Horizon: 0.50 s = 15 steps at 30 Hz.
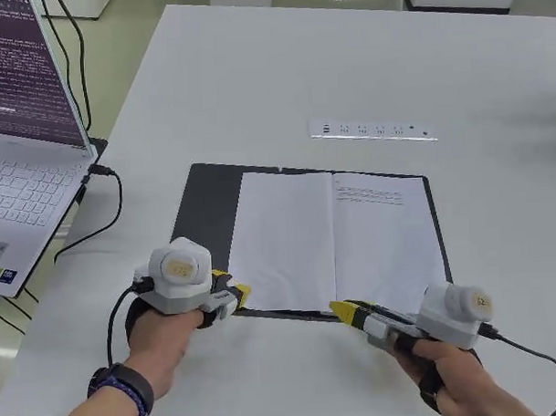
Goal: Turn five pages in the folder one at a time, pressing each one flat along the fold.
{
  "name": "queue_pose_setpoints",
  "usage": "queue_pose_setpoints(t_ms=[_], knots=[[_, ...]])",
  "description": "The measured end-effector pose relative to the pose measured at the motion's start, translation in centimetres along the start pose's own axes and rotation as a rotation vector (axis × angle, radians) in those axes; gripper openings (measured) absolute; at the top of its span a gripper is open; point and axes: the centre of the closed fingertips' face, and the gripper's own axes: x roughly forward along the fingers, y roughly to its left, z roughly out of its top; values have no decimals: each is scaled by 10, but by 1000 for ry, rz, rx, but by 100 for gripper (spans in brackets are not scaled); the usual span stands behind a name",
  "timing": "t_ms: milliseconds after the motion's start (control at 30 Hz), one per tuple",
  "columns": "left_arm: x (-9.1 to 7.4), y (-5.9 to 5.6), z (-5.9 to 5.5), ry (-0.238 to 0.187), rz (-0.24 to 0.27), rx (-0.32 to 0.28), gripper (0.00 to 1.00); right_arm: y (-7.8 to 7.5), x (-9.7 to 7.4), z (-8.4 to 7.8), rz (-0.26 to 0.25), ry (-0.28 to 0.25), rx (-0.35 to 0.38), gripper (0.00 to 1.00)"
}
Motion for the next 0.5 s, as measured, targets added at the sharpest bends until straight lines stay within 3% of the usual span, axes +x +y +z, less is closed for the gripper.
queue_pose_setpoints(t_ms=[500], knots=[[-32, -5, 1, 7, -15, 74, 33, -23, -44, 27, -88, -40, -83, 39]])
